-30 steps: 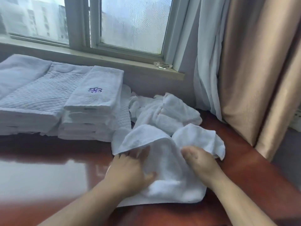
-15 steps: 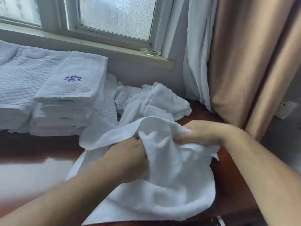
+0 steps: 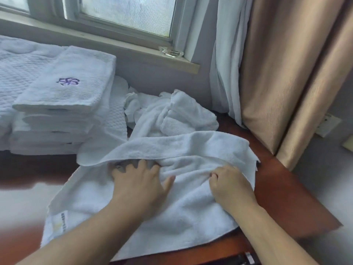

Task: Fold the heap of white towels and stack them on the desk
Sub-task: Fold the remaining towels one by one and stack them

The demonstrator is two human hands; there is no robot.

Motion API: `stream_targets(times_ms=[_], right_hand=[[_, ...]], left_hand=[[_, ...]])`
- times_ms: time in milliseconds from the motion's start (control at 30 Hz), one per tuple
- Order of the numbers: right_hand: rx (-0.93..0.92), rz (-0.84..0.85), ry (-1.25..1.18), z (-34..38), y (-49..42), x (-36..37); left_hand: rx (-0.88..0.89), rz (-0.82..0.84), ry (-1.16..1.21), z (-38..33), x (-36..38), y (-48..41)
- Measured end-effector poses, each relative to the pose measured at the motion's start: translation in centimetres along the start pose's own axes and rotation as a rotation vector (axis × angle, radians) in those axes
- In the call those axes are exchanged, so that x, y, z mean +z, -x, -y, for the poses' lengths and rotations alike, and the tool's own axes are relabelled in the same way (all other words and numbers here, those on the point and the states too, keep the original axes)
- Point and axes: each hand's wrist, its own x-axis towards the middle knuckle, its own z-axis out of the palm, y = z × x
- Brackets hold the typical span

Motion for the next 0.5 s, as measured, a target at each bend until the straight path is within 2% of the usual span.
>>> stream_targets(times_ms=[100,233,333,433,500], right_hand=[[0.159,0.175,0.128,-2.3,-1.3,-0.8],[0.482,0.251,0.056,-3.7,-3.7,-1.4],[0.659,0.344,0.086,-3.0,-6.3,-1.8],[0.691,0.288,0.006,-2.3,-9.2,-1.3],[0.565,0.186,0.046,-1.7,-10.5,-0.7]], left_hand=[[-0.01,-0.025,-0.07,-1.6,-0.9,-1.3],[0.19,-0.179,0.099,-1.6,1.4,-0.7],[0.21,-0.09,0.173,-0.7,2.2,-0.6],[0.175,-0.078,0.155,-0.5,2.2,-0.1],[0.158,-0.062,0.158,-0.3,2.3,0.4]])
